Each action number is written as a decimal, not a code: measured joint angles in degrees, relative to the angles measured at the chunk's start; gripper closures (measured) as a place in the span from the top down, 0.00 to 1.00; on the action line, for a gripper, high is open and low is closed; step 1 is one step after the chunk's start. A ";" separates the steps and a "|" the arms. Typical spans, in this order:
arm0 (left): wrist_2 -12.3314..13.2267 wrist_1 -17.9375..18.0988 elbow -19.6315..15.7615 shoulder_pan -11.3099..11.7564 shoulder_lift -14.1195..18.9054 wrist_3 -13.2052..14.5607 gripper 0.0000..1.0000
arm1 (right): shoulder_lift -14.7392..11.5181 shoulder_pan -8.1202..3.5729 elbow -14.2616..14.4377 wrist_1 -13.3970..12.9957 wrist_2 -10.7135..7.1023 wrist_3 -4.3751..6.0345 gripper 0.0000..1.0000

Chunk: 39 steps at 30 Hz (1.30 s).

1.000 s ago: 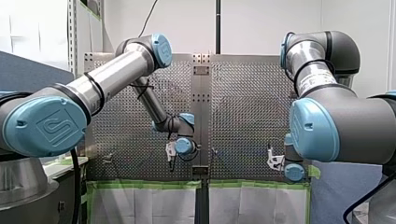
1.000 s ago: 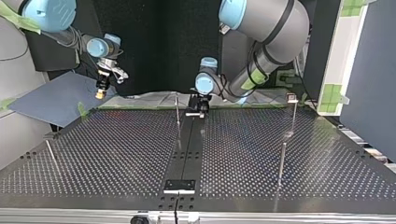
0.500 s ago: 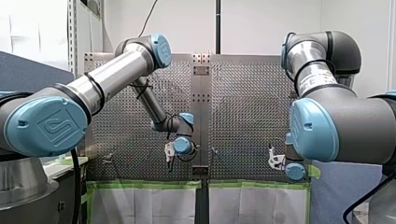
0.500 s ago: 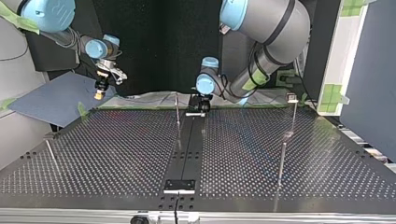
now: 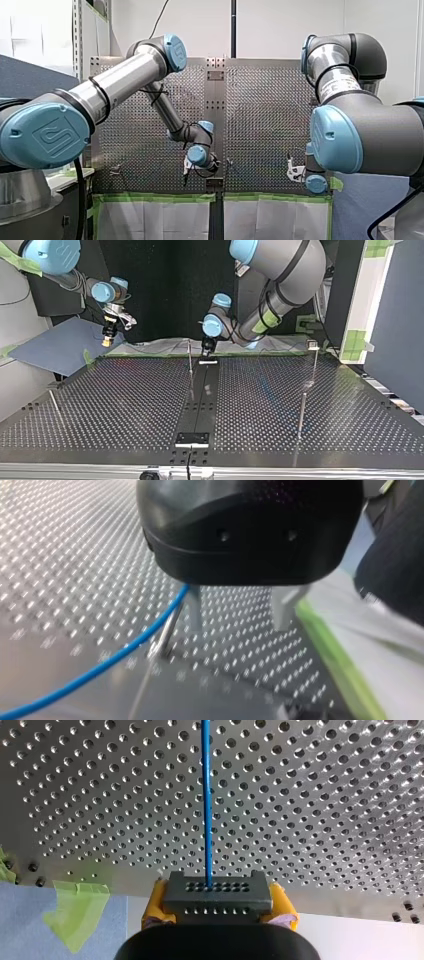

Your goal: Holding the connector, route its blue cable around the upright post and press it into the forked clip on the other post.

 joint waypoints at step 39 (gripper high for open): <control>0.18 -3.17 -1.30 -3.48 1.91 0.33 1.00 | 0.00 -0.56 0.66 -0.78 -0.97 1.05 0.00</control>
